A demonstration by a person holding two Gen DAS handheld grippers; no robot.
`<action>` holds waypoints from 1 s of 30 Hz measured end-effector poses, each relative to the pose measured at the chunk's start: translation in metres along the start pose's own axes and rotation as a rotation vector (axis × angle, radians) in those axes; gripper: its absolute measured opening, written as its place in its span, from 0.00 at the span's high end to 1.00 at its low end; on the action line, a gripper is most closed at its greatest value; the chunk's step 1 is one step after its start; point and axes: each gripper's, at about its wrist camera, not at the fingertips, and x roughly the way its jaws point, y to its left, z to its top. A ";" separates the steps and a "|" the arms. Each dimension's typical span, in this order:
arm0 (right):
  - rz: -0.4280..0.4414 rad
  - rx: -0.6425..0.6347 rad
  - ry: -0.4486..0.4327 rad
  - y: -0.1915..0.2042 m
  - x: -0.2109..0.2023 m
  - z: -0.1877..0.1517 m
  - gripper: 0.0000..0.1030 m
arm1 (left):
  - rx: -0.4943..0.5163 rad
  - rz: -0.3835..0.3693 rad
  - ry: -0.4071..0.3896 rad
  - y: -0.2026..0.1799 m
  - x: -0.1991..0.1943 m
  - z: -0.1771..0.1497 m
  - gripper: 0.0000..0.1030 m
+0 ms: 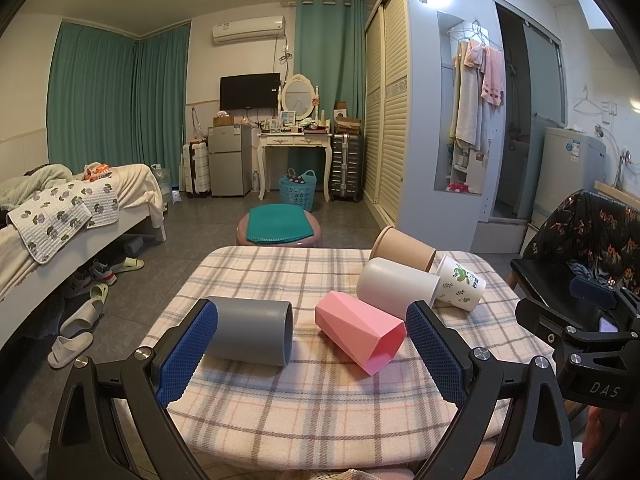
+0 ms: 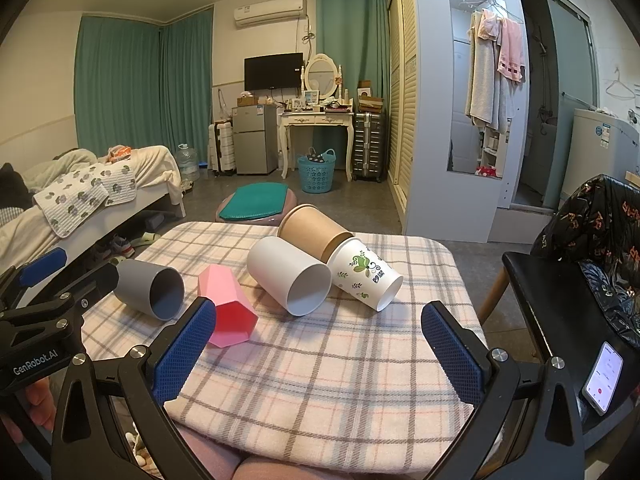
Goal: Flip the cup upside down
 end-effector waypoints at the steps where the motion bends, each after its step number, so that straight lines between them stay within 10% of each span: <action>1: 0.001 -0.001 0.001 0.000 0.000 0.000 0.00 | -0.001 0.000 0.000 0.000 0.000 -0.001 0.05; 30: 0.008 -0.008 0.011 -0.001 0.002 -0.002 0.00 | -0.001 0.000 0.002 0.003 0.002 -0.004 0.05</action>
